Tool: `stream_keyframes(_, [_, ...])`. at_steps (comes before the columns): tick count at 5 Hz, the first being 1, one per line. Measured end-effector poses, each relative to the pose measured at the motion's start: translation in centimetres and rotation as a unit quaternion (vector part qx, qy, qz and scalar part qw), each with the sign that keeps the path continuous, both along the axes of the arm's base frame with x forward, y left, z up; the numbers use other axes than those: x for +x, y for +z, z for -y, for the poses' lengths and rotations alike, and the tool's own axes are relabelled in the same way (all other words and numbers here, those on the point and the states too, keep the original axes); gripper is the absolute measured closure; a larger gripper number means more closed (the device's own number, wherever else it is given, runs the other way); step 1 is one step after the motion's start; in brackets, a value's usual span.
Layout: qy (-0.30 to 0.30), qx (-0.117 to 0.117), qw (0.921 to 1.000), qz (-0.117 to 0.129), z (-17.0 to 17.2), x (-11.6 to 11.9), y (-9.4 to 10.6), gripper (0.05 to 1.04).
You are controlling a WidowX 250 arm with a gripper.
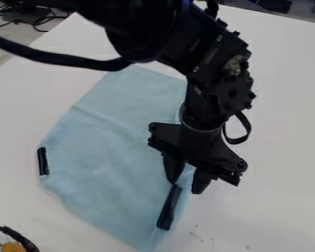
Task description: Unfold the cloth from top left to bottom right
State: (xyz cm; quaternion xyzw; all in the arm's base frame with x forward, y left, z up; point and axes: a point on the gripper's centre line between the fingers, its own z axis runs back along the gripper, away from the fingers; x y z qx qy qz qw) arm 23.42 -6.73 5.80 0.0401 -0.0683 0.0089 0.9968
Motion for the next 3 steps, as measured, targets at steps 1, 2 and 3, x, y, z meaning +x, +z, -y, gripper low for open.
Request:
stream_keyframes(1, [-0.002,-0.001,1.0000,0.000,-0.1,0.2,0.2,0.248])
stream_keyframes(2, [-0.006,-0.002,0.9999,-0.009,0.1,0.3,0.6,0.074])
stream_keyframes(3, [-0.006,0.000,0.9999,-0.014,-0.2,0.7,1.4,0.078])
